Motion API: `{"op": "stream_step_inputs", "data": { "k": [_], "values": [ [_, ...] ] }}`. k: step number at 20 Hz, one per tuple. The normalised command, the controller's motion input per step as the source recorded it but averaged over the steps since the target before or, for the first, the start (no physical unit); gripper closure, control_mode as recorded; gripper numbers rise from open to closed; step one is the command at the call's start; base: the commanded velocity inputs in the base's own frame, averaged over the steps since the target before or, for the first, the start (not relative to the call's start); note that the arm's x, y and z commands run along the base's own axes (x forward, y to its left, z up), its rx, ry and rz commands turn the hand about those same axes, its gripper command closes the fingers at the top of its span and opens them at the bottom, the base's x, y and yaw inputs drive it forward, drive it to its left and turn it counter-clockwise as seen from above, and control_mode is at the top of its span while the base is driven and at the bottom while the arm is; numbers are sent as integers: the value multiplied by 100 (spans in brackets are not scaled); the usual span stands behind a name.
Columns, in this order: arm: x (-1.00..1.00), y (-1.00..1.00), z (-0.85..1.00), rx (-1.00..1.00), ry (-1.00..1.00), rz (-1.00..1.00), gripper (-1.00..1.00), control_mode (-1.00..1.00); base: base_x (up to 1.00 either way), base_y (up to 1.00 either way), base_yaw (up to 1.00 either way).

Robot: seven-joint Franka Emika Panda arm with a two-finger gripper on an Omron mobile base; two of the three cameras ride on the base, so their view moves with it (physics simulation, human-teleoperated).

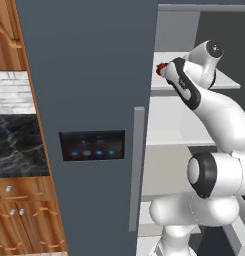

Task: Take the cheese, chicken drumstick, and bell pepper from the fridge and place them on the plate on the dining counter to create an appetizer plate.

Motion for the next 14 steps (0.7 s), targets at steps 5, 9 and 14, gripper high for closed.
{"op": "stream_step_inputs", "data": {
  "k": [5,9,14],
  "values": [
    [34,-7,-6,0,1,5,-100,-100,0,0,0],
    [35,-3,-1,0,4,5,-100,-100,0,0,0],
    [21,0,-5,-2,5,4,-100,-100,0,0,0]
  ]
}}
